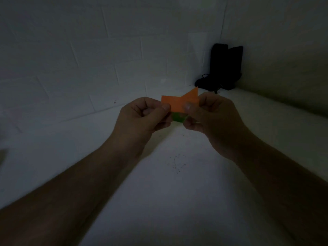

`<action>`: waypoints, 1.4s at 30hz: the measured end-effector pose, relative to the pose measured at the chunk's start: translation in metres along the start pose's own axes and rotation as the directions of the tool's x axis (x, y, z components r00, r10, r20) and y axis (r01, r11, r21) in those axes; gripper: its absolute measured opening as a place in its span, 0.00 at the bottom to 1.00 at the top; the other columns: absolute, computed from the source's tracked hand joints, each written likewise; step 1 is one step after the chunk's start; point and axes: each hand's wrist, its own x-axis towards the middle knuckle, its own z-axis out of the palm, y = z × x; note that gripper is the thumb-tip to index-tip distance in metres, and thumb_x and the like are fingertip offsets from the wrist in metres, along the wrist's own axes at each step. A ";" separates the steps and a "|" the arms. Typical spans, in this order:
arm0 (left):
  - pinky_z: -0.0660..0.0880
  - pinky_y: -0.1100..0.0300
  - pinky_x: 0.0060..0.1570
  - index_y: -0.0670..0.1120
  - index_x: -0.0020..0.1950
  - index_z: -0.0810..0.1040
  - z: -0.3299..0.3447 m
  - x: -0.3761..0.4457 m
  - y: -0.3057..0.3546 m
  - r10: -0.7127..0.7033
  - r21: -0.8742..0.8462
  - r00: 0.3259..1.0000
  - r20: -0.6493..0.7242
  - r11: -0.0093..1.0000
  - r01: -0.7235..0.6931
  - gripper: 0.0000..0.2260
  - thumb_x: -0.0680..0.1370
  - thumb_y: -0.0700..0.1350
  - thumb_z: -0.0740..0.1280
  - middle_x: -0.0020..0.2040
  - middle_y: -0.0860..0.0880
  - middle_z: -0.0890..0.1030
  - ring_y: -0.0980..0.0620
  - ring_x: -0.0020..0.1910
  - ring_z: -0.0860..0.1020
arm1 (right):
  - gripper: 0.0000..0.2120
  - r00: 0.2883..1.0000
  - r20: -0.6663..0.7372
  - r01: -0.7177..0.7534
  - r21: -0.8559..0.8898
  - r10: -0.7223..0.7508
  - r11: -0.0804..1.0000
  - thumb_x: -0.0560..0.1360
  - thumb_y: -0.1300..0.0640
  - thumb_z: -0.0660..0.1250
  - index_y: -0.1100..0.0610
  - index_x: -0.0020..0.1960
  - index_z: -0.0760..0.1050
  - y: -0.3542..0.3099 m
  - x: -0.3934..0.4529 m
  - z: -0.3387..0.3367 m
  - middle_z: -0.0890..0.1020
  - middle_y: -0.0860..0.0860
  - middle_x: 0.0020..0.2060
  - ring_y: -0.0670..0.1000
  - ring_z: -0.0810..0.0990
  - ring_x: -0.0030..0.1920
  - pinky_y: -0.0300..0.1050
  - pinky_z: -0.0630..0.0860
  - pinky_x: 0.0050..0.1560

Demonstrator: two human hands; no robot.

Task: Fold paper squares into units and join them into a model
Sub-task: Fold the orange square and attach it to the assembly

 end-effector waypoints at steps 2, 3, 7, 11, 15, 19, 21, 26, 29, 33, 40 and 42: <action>0.83 0.52 0.49 0.39 0.44 0.79 0.001 0.000 0.000 -0.007 -0.004 1.000 -0.005 1.000 0.007 0.05 0.79 0.37 0.69 0.37 0.42 0.83 0.47 0.39 0.83 | 0.11 1.000 -0.004 0.001 0.003 -0.001 1.000 0.79 0.62 0.69 0.55 0.38 0.75 -0.001 0.000 0.001 0.83 0.48 0.30 0.48 0.83 0.35 0.54 0.84 0.51; 0.83 0.53 0.48 0.39 0.44 0.79 0.002 -0.001 0.000 -0.010 -0.003 1.000 -0.009 1.000 0.010 0.05 0.79 0.37 0.69 0.37 0.41 0.83 0.47 0.39 0.82 | 0.10 1.000 -0.008 0.001 -0.001 -0.001 1.000 0.79 0.62 0.69 0.55 0.39 0.74 -0.001 0.000 0.000 0.84 0.48 0.31 0.49 0.83 0.36 0.53 0.84 0.51; 0.81 0.54 0.46 0.39 0.44 0.78 0.001 0.000 0.000 -0.021 -0.004 1.000 -0.015 1.000 0.021 0.05 0.79 0.38 0.70 0.38 0.39 0.82 0.47 0.38 0.82 | 0.09 1.000 -0.016 0.010 -0.024 -0.011 1.000 0.78 0.63 0.69 0.55 0.41 0.75 -0.002 -0.001 0.001 0.84 0.48 0.32 0.50 0.83 0.36 0.56 0.84 0.51; 0.81 0.54 0.45 0.41 0.50 0.77 0.002 0.000 0.000 -0.016 -0.001 0.999 -0.030 1.000 0.016 0.04 0.78 0.37 0.71 0.36 0.40 0.83 0.47 0.36 0.82 | 0.08 0.999 -0.035 0.015 -0.048 -0.017 0.999 0.78 0.63 0.70 0.54 0.43 0.74 -0.003 -0.002 0.002 0.84 0.48 0.32 0.50 0.83 0.35 0.55 0.85 0.48; 0.83 0.54 0.46 0.45 0.58 0.77 0.002 -0.003 0.001 0.018 0.078 1.000 -0.024 0.997 -0.016 0.10 0.79 0.37 0.71 0.35 0.42 0.83 0.47 0.38 0.83 | 0.08 0.999 -0.048 0.002 -0.050 -0.004 0.999 0.77 0.65 0.70 0.54 0.49 0.74 -0.002 0.000 0.002 0.86 0.52 0.35 0.55 0.85 0.35 0.54 0.85 0.46; 0.83 0.51 0.47 0.45 0.55 0.79 0.003 -0.005 0.002 0.063 0.167 0.998 -0.002 0.984 -0.062 0.07 0.79 0.37 0.71 0.35 0.42 0.82 0.47 0.37 0.82 | 0.12 0.999 -0.029 0.031 -0.083 -0.034 0.996 0.77 0.67 0.69 0.53 0.55 0.75 0.000 0.000 0.000 0.85 0.52 0.35 0.55 0.85 0.37 0.53 0.86 0.45; 0.82 0.51 0.48 0.44 0.52 0.82 0.002 -0.004 0.001 0.079 0.201 0.997 0.005 0.976 -0.079 0.04 0.79 0.37 0.71 0.36 0.43 0.82 0.48 0.37 0.82 | 0.08 0.999 -0.025 0.037 -0.075 -0.038 0.997 0.77 0.67 0.68 0.56 0.51 0.79 0.001 0.000 0.000 0.85 0.51 0.33 0.51 0.83 0.34 0.54 0.84 0.45; 0.82 0.57 0.51 0.49 0.52 0.85 -0.003 -0.005 0.000 0.134 0.294 0.989 0.071 0.944 -0.149 0.08 0.74 0.40 0.75 0.44 0.47 0.86 0.52 0.43 0.84 | 0.06 1.000 -0.021 0.010 -0.017 -0.010 1.000 0.79 0.65 0.67 0.58 0.48 0.82 0.001 0.002 -0.002 0.84 0.49 0.33 0.49 0.82 0.36 0.52 0.84 0.48; 0.83 0.57 0.51 0.57 0.51 0.85 -0.006 -0.004 -0.002 0.246 0.476 0.967 0.066 0.844 -0.248 0.12 0.73 0.42 0.78 0.45 0.54 0.86 0.55 0.45 0.84 | 0.07 0.999 0.004 -0.048 0.119 0.048 0.992 0.79 0.64 0.68 0.59 0.44 0.82 -0.002 0.002 -0.003 0.81 0.53 0.33 0.49 0.80 0.35 0.47 0.84 0.45; 0.82 0.56 0.51 0.57 0.50 0.85 -0.009 0.000 -0.001 0.393 0.549 0.919 0.040 0.760 -0.349 0.08 0.76 0.44 0.76 0.48 0.56 0.84 0.53 0.50 0.83 | 0.06 0.994 0.102 -0.059 0.111 0.047 0.992 0.72 0.64 0.74 0.57 0.48 0.83 -0.001 -0.001 -0.005 0.85 0.54 0.39 0.48 0.83 0.39 0.47 0.84 0.47; 0.82 0.53 0.52 0.52 0.49 0.86 -0.003 -0.003 0.001 0.207 0.257 0.978 -0.031 0.947 -0.192 0.07 0.77 0.40 0.75 0.43 0.48 0.87 0.49 0.46 0.85 | 0.10 0.995 0.010 0.098 -0.123 -0.097 0.988 0.77 0.60 0.72 0.44 0.44 0.83 0.003 0.003 -0.009 0.85 0.44 0.43 0.48 0.83 0.47 0.42 0.79 0.43; 0.80 0.57 0.50 0.51 0.49 0.86 -0.002 -0.003 0.002 0.171 0.217 0.985 -0.033 0.963 -0.160 0.07 0.77 0.38 0.74 0.42 0.48 0.86 0.51 0.45 0.85 | 0.11 0.994 0.005 0.110 -0.138 -0.110 0.984 0.78 0.60 0.71 0.44 0.48 0.83 0.005 0.004 -0.010 0.84 0.48 0.46 0.53 0.84 0.50 0.50 0.84 0.47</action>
